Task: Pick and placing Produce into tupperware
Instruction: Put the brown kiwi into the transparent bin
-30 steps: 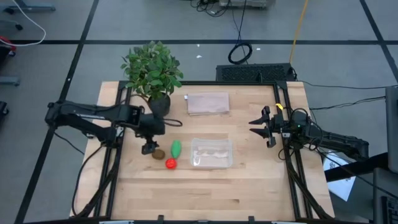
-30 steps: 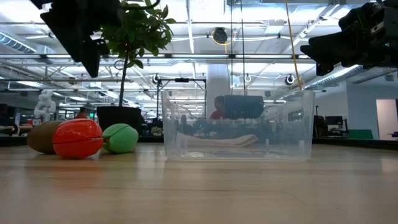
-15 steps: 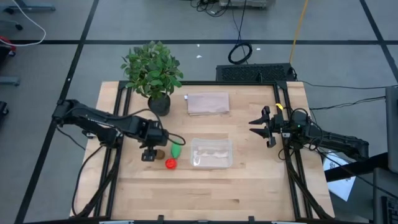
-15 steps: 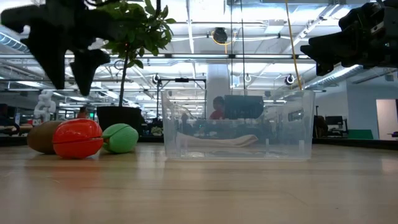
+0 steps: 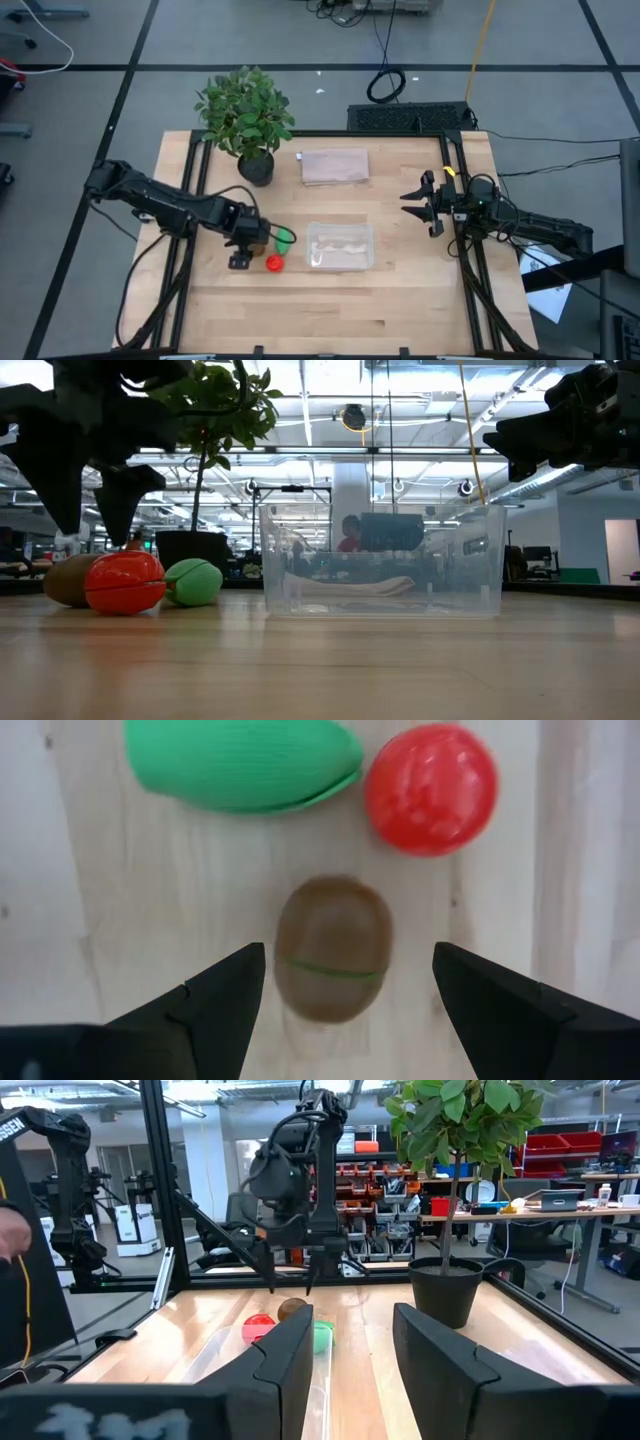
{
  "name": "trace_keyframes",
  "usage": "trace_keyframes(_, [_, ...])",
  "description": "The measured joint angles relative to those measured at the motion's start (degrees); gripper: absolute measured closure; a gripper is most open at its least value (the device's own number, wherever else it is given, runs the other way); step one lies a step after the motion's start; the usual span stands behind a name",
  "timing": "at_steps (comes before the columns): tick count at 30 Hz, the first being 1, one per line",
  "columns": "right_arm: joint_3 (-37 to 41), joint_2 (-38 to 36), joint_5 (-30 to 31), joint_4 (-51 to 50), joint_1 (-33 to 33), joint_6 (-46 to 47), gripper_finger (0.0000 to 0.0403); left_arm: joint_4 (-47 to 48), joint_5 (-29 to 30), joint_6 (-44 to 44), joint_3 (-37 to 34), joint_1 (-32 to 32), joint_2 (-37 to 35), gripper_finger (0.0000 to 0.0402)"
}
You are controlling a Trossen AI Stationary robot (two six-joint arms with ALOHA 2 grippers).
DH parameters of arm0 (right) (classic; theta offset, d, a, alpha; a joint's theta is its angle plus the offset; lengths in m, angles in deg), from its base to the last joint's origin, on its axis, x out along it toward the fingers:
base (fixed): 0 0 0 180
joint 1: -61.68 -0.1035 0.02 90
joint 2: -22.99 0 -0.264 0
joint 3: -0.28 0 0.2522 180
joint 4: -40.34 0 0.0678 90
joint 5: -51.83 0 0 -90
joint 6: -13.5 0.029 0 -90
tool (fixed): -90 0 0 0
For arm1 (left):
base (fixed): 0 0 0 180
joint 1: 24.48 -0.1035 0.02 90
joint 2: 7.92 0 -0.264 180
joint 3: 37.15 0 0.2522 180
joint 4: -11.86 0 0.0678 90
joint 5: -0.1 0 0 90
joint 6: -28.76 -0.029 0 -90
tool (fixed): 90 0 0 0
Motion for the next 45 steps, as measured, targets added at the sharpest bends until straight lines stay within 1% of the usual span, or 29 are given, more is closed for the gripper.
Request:
trace_keyframes(6, [0.0,0.0,0.0,0.0,0.0,0.0,0.027,0.2,0.6,0.1,-0.1,1.5,0.8,0.011])
trace_keyframes(12, [0.0,0.0,0.0,0.0,0.0,0.0,0.027,0.3,2.0,-0.7,-0.1,1.5,1.6,0.011])
trace_keyframes(16, [0.0,0.0,0.0,0.0,0.0,0.0,0.027,-0.3,2.6,-1.8,-0.4,1.4,3.5,0.011])
trace_keyframes(27, [0.0,0.2,0.0,-0.2,0.0,0.0,0.027,-1.1,2.2,-1.5,-1.9,1.4,7.8,0.011])
trace_keyframes(37, [0.0,0.2,0.0,-0.2,0.0,0.0,0.027,-4.0,2.1,-2.2,-2.1,1.4,7.8,0.011])
trace_keyframes(45, [0.0,0.2,0.0,-0.3,0.0,0.0,0.027,-7.7,0.7,-1.5,-6.1,1.4,7.8,0.011])
